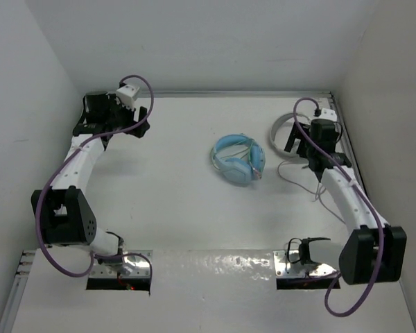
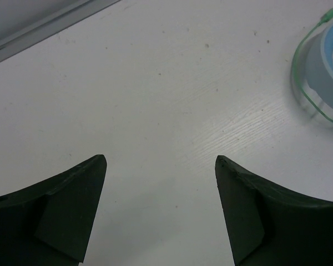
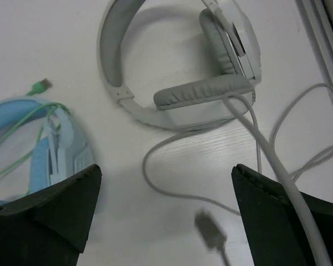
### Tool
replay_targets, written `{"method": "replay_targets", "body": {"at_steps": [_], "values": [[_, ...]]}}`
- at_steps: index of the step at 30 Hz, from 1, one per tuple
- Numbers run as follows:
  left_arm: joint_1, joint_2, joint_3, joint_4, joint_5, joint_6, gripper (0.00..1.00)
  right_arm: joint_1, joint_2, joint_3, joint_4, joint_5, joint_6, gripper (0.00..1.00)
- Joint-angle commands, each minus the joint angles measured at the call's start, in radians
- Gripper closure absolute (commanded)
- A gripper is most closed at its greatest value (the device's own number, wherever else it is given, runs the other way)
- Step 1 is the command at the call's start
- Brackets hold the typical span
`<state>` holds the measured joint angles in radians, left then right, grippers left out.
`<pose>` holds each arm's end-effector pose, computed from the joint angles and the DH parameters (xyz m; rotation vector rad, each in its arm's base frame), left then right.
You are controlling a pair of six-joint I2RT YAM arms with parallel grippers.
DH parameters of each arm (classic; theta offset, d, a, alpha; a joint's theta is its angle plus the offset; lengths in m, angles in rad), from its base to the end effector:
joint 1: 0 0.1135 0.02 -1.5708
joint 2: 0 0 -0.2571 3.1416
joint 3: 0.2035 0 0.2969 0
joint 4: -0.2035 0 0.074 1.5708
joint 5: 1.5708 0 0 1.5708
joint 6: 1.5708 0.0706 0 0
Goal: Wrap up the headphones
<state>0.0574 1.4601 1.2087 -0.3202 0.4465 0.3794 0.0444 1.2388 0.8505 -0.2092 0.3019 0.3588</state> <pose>0.4050 -0.0073 0.2803 0.5855 2.0038 -0.2142 0.3455 -0.0057 0.2225 0.5033 2.0792 -0.0919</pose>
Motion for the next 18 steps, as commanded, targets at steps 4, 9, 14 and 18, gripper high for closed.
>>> {"method": "replay_targets", "body": {"at_steps": [4,9,14,18], "values": [[-0.01,0.011,0.071,-0.028,0.041,0.026,0.23,-0.542,-0.064,-0.164,0.468,-0.905,0.687,0.01],[-0.016,-0.007,0.068,-0.042,0.05,0.027,0.23,-0.347,-0.004,0.158,-0.176,-0.187,0.204,0.01],[-0.016,0.002,0.072,-0.043,0.046,0.027,0.23,-0.41,-0.003,0.002,0.128,-0.933,0.374,0.01],[-0.018,-0.009,0.065,-0.051,0.054,0.033,0.23,-0.406,-0.076,-0.159,0.448,-1.065,0.585,0.01]]}}
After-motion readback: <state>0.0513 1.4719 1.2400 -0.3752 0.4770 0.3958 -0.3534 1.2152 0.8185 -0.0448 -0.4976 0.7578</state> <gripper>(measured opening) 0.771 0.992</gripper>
